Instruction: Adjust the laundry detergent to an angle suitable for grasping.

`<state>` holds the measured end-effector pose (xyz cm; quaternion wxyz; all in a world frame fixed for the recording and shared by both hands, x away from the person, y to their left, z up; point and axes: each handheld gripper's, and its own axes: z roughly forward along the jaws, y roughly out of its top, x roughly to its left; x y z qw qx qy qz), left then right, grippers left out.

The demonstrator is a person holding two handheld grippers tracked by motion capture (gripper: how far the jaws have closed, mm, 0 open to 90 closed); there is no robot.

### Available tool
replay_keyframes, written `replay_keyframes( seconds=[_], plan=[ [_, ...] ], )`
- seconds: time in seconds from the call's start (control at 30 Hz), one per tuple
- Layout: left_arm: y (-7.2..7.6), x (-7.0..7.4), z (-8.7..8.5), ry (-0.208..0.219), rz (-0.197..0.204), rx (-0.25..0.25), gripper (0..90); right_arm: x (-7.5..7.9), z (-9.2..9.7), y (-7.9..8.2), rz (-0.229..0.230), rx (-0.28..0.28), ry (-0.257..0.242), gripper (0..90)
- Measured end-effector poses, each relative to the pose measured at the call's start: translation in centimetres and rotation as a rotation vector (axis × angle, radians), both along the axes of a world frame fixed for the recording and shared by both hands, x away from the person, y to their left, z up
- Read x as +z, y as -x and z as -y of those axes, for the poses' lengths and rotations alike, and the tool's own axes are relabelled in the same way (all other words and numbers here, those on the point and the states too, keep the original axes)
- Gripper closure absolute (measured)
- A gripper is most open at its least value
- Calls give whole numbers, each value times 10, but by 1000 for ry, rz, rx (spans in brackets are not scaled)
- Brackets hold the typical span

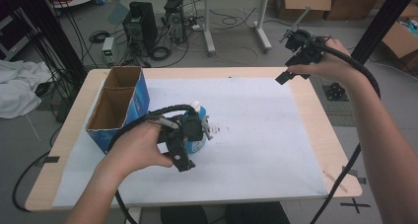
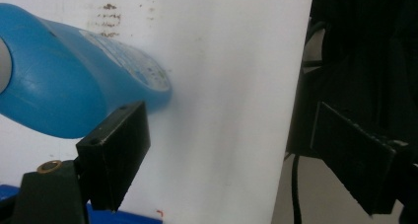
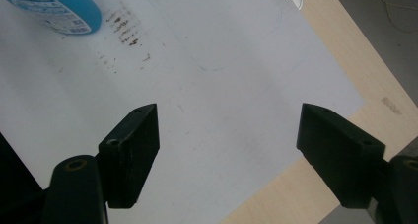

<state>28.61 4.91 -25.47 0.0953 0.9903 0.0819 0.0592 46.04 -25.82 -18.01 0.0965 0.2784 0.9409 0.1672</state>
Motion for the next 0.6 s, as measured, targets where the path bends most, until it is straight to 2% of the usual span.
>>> replay_keyframes(
  seconds=[0.6],
  plan=[
    [1,5,2,-4,11,-2,155,2,8,3,4,-7,-11,246]
  ],
)
